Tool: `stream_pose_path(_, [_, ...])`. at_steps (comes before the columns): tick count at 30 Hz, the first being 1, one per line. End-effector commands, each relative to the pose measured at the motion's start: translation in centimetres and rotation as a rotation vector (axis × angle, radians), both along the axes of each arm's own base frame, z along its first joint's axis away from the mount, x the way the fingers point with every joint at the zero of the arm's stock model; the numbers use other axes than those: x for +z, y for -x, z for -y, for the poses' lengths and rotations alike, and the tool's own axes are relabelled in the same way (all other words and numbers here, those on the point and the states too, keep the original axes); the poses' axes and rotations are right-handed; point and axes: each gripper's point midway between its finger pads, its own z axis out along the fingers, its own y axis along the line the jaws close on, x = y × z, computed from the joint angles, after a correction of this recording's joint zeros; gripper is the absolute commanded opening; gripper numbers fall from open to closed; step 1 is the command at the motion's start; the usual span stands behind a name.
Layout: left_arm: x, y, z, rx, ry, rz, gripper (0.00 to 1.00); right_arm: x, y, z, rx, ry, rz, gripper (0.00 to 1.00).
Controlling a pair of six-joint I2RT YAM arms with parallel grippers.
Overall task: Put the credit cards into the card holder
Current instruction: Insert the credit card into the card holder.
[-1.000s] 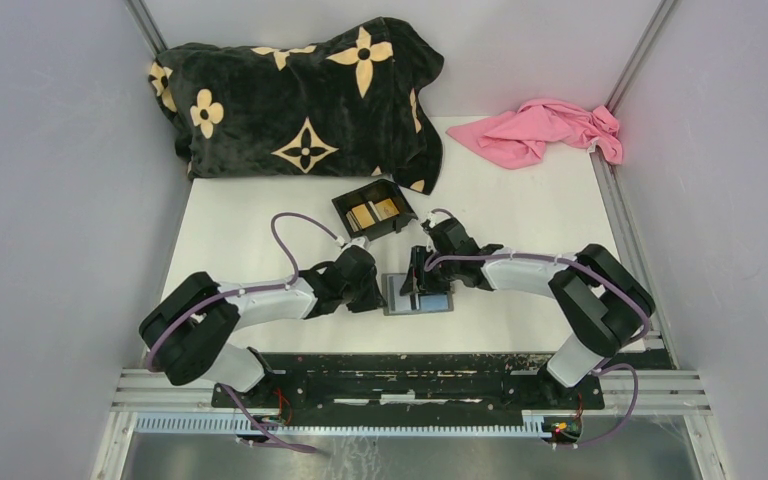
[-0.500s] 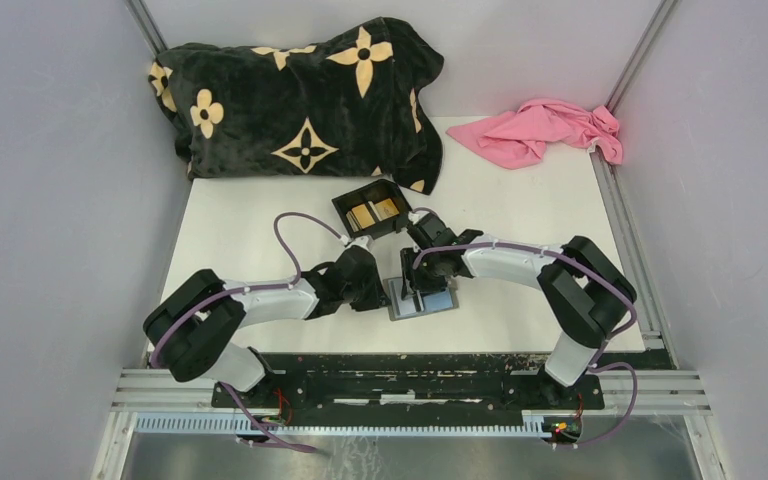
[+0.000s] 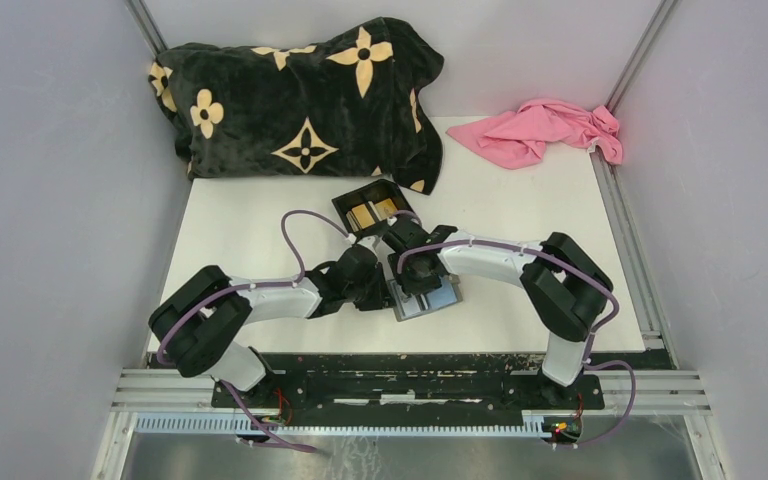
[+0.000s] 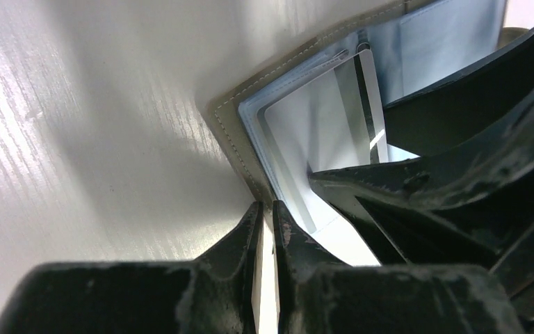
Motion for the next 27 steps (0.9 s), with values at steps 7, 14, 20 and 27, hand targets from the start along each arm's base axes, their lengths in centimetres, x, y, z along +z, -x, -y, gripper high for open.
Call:
stream_pose_path(7, [1.4,-0.8,1.3,-0.043,0.042,0.075,0.16,-0.9,0.8,0.2,0.065,0.134,0.016,0.50])
stream_pose_path(14, [1.9,-0.9,1.0,-0.016,0.058,0.090,0.17,-0.7,0.8,0.0,0.074,0.137,0.023,0.48])
stream_pose_path(20, [2.8,-1.1,0.9,0.014,0.094,0.118,0.17,0.0,0.5,0.0,0.068,0.137,0.040,0.55])
stream_pose_path(27, [3.1,-0.9,0.2,0.042,0.114,0.136,0.17,0.9,0.0,-0.1,0.074,0.145,0.063,0.60])
